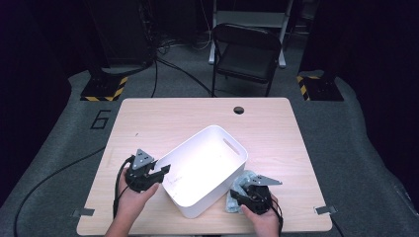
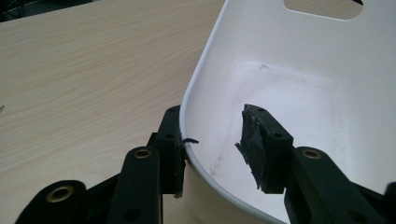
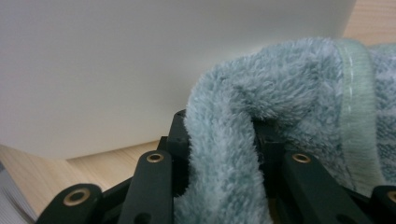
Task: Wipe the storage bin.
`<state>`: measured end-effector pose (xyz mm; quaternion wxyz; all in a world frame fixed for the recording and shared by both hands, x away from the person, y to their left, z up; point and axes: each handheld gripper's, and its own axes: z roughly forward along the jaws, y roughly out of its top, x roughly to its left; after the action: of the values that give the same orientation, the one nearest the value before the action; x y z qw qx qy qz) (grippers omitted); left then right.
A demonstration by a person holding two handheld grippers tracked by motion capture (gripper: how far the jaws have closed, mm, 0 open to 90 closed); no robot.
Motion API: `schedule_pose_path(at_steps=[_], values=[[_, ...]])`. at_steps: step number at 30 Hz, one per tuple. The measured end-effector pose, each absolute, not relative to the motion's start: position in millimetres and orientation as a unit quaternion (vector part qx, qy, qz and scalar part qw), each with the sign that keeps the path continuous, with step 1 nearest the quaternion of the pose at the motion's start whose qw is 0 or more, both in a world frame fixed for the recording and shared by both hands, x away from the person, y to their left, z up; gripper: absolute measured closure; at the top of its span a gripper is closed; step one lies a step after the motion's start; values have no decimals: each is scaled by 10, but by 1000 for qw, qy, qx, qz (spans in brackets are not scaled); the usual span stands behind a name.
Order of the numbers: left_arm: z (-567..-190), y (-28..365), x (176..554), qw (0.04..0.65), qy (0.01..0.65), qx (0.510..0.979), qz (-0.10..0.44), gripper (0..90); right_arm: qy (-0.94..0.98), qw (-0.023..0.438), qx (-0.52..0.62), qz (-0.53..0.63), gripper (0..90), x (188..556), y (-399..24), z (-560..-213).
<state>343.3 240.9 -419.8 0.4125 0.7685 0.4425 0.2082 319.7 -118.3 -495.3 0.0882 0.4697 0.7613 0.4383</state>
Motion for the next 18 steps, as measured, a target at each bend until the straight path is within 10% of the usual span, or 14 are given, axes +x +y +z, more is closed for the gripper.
schedule_pose_path(at_steps=[18], values=[[-4195, 2358, 3408, 409, 444, 768, 214, 603, 745, 143, 412, 504, 664, 2961, -1127, -4322]])
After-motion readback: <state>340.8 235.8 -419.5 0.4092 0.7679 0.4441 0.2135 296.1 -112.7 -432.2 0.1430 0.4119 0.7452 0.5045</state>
